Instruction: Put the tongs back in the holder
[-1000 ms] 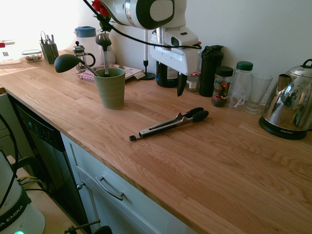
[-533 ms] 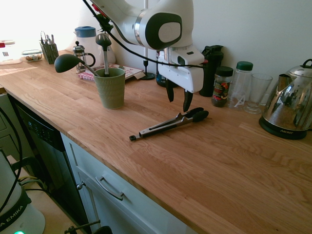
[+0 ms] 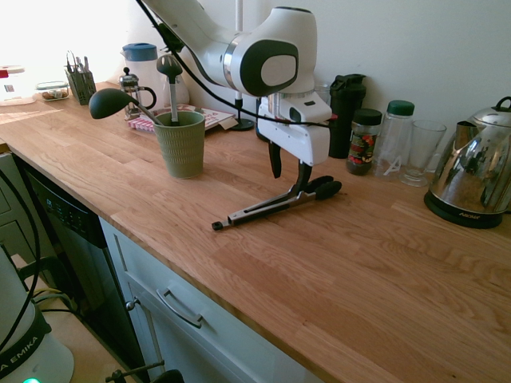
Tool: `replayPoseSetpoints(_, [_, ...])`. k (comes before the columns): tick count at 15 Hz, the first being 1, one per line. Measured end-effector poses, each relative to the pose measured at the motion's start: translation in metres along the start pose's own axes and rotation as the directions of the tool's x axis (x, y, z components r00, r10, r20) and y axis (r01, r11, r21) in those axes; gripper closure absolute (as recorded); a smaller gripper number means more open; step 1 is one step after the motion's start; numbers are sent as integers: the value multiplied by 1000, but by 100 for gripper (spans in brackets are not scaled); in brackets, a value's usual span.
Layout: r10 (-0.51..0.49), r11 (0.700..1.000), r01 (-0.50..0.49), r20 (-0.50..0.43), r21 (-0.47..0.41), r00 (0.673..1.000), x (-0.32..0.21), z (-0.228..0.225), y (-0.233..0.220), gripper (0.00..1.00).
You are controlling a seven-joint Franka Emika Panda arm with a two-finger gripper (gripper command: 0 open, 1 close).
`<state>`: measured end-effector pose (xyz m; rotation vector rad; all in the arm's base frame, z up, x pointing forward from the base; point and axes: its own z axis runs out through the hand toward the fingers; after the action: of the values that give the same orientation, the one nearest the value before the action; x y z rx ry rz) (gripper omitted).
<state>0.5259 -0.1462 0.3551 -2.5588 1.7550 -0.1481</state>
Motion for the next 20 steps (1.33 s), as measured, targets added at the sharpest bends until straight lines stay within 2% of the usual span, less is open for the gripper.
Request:
replayPoseSetpoints(8, [-29,999,30,-5,30,1000,4,17,-4,100])
replayPoseSetpoints(20, [-61,997,62,-15,50,998,11,10,-7,100])
